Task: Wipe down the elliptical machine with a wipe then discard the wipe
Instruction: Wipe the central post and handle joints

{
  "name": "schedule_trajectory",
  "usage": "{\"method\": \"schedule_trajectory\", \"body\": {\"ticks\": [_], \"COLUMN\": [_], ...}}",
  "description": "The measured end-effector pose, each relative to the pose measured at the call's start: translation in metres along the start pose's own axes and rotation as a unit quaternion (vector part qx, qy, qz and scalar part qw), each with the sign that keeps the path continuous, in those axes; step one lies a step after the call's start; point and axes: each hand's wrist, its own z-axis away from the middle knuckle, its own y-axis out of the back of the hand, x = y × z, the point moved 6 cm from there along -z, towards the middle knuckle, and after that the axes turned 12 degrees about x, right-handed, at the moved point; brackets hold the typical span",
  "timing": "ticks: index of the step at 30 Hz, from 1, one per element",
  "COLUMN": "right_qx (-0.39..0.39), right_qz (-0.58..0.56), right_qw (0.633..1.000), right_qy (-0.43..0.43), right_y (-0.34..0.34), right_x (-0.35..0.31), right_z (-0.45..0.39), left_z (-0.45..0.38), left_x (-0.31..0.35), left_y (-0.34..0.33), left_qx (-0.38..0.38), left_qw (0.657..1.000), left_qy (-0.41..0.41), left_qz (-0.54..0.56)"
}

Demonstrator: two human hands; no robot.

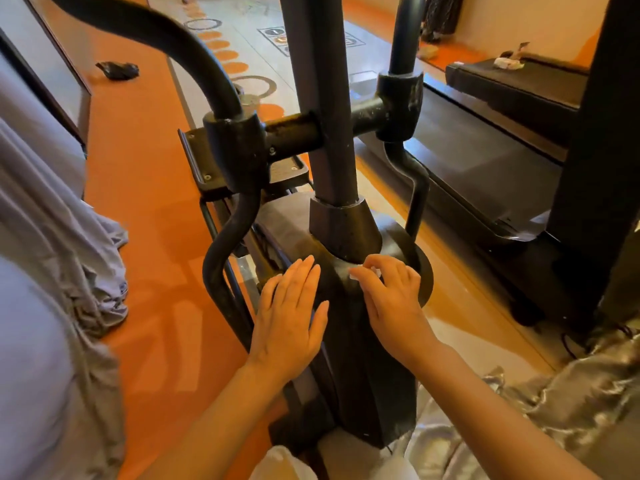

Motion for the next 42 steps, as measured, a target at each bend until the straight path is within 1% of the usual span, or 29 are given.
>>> {"method": "schedule_trajectory", "body": {"ticks": [3, 8, 13, 21, 26, 31, 34, 38, 42], "right_qx": [-0.022, -0.073, -0.075, -0.075, -0.092, -0.095, -0.084, -0.045, -0.019], "right_qz": [-0.026, -0.056, -0.064, -0.073, -0.076, -0.095, -0.104, -0.121, -0.175], "right_qw": [0.999, 0.996, 0.995, 0.994, 0.993, 0.990, 0.990, 0.989, 0.982], "right_qy": [-0.014, -0.005, 0.007, 0.037, 0.019, 0.033, 0.049, 0.066, 0.069], "right_y": [0.010, 0.013, 0.011, 0.003, -0.011, -0.021, -0.025, -0.027, -0.028], "right_x": [-0.013, -0.035, -0.054, -0.090, -0.095, -0.089, -0.082, -0.070, -0.060], "right_z": [-0.015, -0.035, -0.056, -0.079, -0.084, -0.095, -0.112, -0.139, -0.166], "left_z": [-0.013, -0.032, -0.043, -0.041, -0.045, -0.050, -0.066, -0.097, -0.125], "left_x": [0.003, -0.005, -0.022, -0.059, -0.076, -0.084, -0.085, -0.080, -0.077], "left_y": [0.021, 0.047, 0.063, 0.070, 0.068, 0.067, 0.068, 0.071, 0.067], "left_qx": [-0.010, -0.023, -0.023, -0.022, -0.034, -0.029, -0.010, 0.025, 0.046], "left_qw": [1.000, 1.000, 1.000, 0.999, 0.999, 0.999, 1.000, 0.999, 0.998], "left_qy": [-0.007, -0.004, 0.008, 0.025, 0.021, 0.024, 0.018, 0.020, 0.004], "left_qz": [0.002, -0.005, 0.002, 0.022, 0.017, -0.001, -0.011, -0.029, -0.052]}}
